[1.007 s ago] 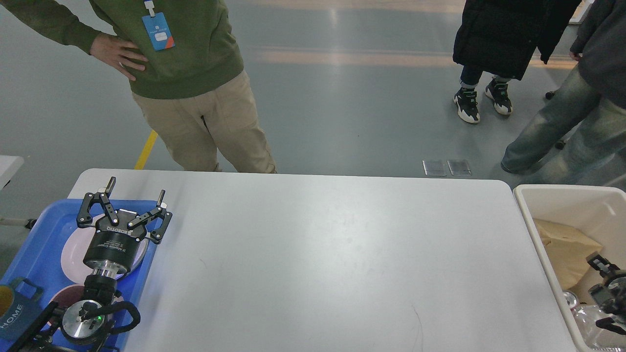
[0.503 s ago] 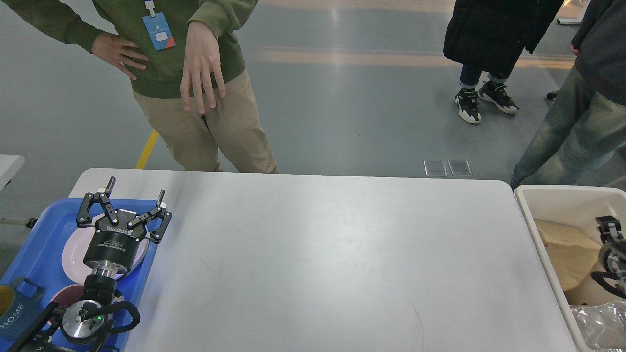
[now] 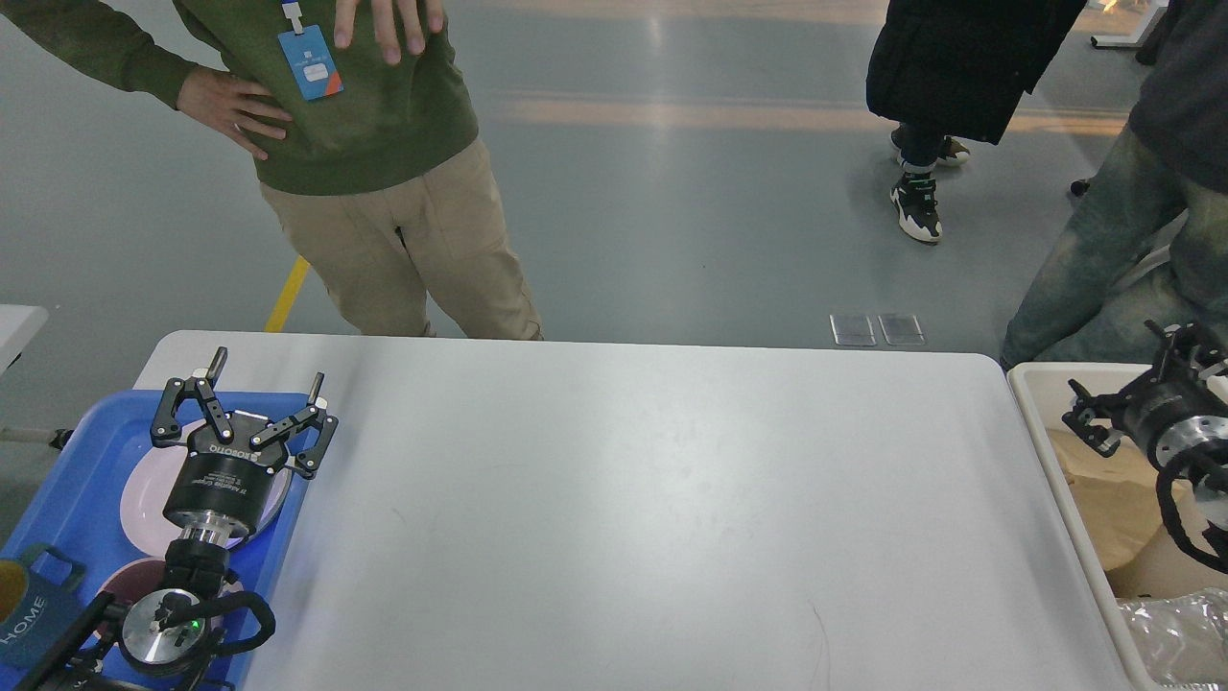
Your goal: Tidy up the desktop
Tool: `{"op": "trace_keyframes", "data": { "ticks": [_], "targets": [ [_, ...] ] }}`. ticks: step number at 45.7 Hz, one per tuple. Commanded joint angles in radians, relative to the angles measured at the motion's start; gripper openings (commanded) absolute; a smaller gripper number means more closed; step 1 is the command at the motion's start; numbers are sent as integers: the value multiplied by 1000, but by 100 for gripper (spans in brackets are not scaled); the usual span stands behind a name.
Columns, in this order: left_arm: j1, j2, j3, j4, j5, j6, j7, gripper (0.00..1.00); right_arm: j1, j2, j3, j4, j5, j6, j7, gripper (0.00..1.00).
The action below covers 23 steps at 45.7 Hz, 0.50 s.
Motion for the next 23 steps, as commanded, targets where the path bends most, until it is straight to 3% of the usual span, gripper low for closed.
{"op": "trace_keyframes", "data": {
  "ticks": [1,8,12,15,23],
  "targets": [
    [0,0,0,0,0,0,0,97,-115,114,218,29,-37,263,95,100],
    [0,0,0,0,0,0,-1,97,-181,208,294,72,-201,309,132,100],
    [0,0,0,0,0,0,0,97,-217,246,308,97,-313,309,244,100],
    [0,0,0,0,0,0,0,97,-229,263,308,100,-364,309,295,100],
    [0,0,0,0,0,0,0,97,-243,303,302,94,-372,300,299,100]
  ]
}}
